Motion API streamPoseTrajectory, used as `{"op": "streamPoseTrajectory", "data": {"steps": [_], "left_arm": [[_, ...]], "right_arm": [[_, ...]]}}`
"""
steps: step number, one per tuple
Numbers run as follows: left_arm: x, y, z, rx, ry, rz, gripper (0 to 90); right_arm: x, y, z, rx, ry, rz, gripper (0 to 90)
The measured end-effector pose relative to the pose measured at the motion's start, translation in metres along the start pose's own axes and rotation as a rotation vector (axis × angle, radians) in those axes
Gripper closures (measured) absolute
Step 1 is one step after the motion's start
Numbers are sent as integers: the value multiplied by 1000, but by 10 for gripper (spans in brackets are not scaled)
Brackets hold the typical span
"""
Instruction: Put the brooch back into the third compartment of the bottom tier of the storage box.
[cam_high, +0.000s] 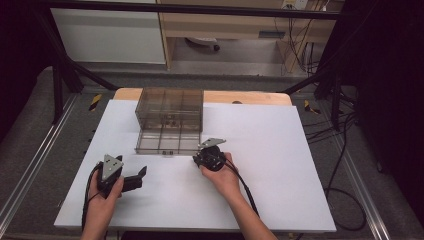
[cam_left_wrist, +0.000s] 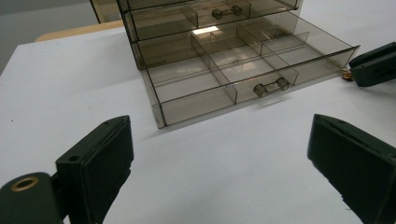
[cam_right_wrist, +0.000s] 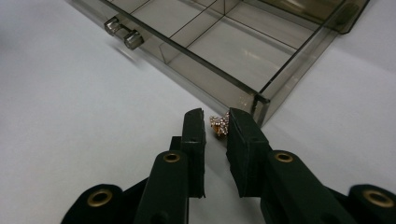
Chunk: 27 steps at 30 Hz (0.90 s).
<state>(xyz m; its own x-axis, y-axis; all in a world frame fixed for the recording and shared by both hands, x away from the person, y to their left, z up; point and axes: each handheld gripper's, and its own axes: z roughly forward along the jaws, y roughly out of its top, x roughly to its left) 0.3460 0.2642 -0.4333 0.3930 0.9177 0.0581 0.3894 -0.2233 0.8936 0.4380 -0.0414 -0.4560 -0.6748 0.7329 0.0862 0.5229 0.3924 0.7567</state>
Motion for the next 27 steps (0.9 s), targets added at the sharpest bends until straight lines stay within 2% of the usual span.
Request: {"op": "streamPoseTrajectory", "data": {"steps": [5,11,14,19,26,27], "left_arm": [[0,0,0,0,-1,2,71],[0,0,0,0,-2,1,71],[-1,0,0,1,-3,2,71],[-1,0,0,1,-5,4,73],[-1,0,0,1,-9,5,73],[-1,0,0,2,-9,4,73]], "right_arm": [[2,0,0,8,28,-21,793],[0,0,-4,13,7,-28,748],[-3,1,-3,10,5,-2,715],[-2,2,1,5,8,11,681],[7,8,9,7,15,-16,667],[10,10,12,11,9,-39,669]]}}
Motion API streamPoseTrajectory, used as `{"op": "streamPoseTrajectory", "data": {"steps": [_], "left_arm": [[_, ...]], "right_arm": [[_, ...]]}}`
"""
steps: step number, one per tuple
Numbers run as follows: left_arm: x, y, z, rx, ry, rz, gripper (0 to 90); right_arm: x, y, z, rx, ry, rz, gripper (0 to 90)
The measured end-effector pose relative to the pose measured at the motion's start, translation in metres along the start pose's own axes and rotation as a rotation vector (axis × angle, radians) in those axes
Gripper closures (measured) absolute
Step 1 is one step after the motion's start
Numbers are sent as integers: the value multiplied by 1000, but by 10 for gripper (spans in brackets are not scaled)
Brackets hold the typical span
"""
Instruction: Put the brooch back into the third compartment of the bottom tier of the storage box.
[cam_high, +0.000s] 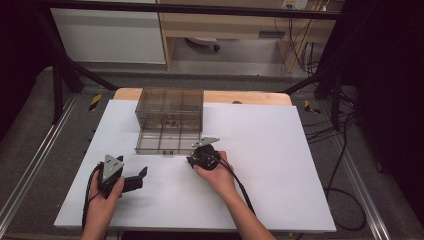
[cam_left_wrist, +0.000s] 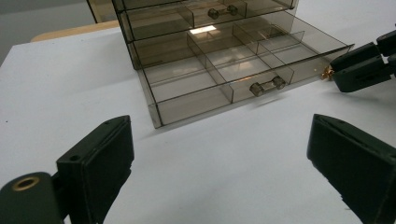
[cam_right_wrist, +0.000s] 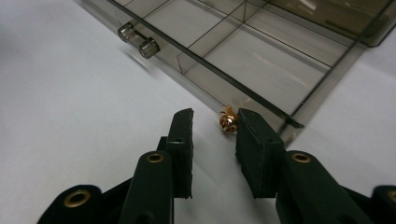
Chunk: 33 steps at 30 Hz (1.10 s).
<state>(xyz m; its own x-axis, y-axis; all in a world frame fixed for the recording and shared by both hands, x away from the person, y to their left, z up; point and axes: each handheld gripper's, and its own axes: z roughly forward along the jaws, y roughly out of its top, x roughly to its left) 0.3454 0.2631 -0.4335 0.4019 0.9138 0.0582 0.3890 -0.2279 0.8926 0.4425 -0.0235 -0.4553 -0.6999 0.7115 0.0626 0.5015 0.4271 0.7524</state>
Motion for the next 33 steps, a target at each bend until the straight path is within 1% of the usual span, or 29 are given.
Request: {"op": "streamPoseTrajectory", "data": {"steps": [6,11,13,16,17,18,19,21,25,28,30,31,33], "left_arm": [[0,0,0,0,-2,2,73],[-1,0,0,0,-4,5,73],[-1,0,0,-1,-5,5,73],[-1,0,1,0,-6,5,73],[-1,0,1,1,-6,6,73],[-1,0,1,0,-6,6,73],[-1,0,1,0,-6,7,73],[-2,0,1,1,-7,7,73],[-2,0,1,2,-5,7,73],[-2,1,1,1,-6,10,73],[-3,1,1,1,-6,12,74],[-3,0,1,2,-5,11,73],[-2,0,1,2,-6,9,73]], "right_arm": [[3,5,6,6,2,-15,679],[3,10,10,21,-16,-34,806],[2,11,10,27,-19,-37,834],[3,12,10,31,-8,-56,850],[3,12,9,32,-1,-60,892],[4,12,8,33,7,-59,900],[4,12,7,33,12,-56,900],[5,12,4,38,24,-65,900],[7,13,-4,31,27,-85,900],[5,15,-5,16,10,-96,863],[4,14,-2,9,0,-99,824],[4,13,0,17,-4,-106,812],[4,12,3,15,-13,-123,790]]}}
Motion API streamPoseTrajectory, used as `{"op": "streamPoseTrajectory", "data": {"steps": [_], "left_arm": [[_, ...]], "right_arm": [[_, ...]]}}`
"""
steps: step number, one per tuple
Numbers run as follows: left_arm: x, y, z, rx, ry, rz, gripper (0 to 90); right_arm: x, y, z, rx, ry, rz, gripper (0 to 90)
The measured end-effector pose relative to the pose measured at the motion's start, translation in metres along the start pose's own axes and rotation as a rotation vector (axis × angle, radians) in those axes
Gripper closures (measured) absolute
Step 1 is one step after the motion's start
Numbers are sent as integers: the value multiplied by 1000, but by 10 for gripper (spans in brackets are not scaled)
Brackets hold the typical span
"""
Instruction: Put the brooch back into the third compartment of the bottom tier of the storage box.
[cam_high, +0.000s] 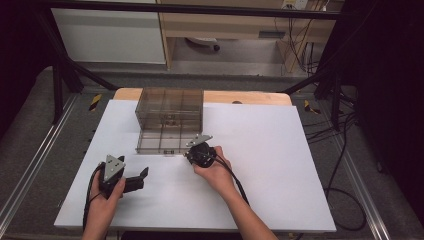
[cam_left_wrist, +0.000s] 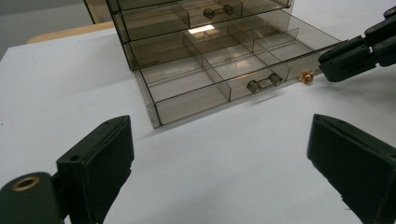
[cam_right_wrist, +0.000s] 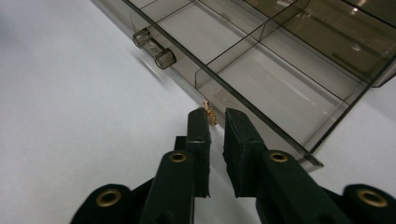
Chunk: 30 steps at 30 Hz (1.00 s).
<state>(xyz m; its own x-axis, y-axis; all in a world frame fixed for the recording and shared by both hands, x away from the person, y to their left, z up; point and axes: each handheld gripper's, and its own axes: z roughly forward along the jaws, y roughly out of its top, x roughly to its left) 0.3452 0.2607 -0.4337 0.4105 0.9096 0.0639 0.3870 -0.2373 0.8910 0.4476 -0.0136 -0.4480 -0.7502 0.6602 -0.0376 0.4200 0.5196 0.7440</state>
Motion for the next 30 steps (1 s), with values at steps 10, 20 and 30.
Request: {"op": "streamPoseTrajectory", "data": {"steps": [10,20,30], "left_arm": [[1,0,0,-2,-1,-2,73],[0,0,0,-2,-3,-4,73],[-1,0,0,1,-9,2,73]], "right_arm": [[-3,-1,9,-15,42,-20,700],[0,7,17,-4,75,-13,713],[-3,11,20,14,90,32,805]]}}
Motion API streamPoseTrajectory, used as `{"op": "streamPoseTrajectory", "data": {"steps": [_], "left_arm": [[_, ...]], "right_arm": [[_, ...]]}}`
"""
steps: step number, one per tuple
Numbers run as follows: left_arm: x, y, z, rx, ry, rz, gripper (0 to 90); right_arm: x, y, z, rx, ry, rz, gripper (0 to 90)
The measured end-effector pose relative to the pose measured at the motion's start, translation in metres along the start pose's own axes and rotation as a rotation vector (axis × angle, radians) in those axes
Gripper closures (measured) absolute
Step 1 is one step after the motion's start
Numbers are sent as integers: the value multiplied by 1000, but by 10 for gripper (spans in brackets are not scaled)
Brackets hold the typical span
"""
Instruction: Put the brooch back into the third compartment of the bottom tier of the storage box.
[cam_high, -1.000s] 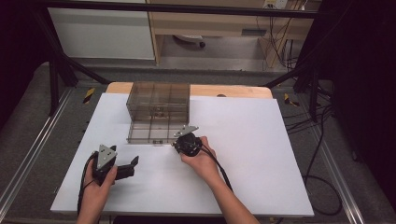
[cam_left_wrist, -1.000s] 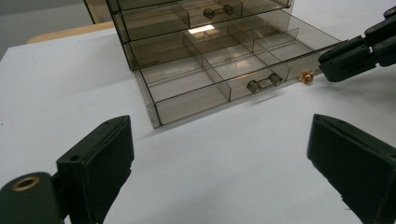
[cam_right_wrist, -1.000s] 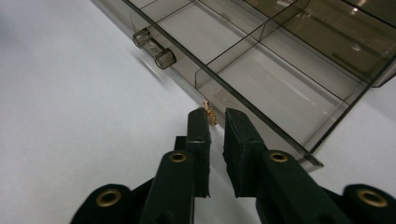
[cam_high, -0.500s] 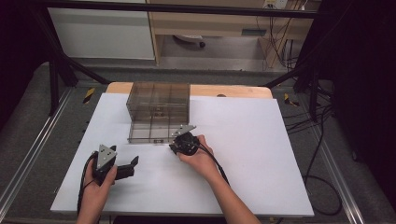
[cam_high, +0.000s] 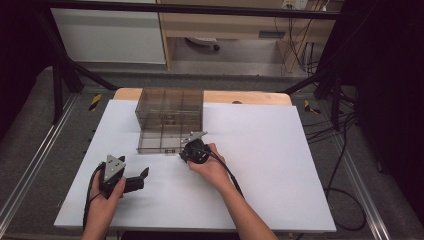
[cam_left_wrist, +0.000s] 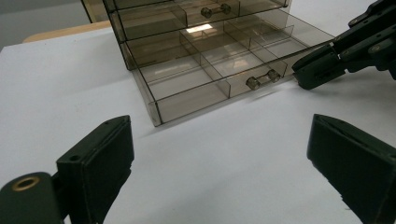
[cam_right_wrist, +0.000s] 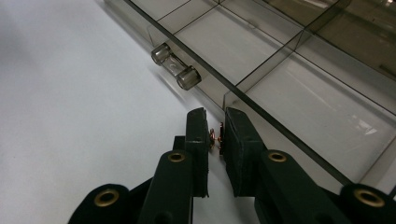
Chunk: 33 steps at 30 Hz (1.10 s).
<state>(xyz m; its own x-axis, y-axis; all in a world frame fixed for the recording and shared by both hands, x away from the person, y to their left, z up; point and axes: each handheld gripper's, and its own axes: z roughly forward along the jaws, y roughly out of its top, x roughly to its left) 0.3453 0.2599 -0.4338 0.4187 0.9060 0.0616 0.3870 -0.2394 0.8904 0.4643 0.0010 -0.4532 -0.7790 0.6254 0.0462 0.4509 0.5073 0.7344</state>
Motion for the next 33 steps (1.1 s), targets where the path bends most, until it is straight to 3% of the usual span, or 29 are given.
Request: {"op": "streamPoseTrajectory", "data": {"steps": [9,19,33], "left_arm": [[2,0,-1,-3,4,-5,73],[2,0,0,2,7,-6,73],[2,0,0,6,8,-3,73]], "right_arm": [[4,1,-3,6,7,-14,810],[11,7,-18,-34,24,-33,810],[7,9,-30,-68,18,-29,810]]}}
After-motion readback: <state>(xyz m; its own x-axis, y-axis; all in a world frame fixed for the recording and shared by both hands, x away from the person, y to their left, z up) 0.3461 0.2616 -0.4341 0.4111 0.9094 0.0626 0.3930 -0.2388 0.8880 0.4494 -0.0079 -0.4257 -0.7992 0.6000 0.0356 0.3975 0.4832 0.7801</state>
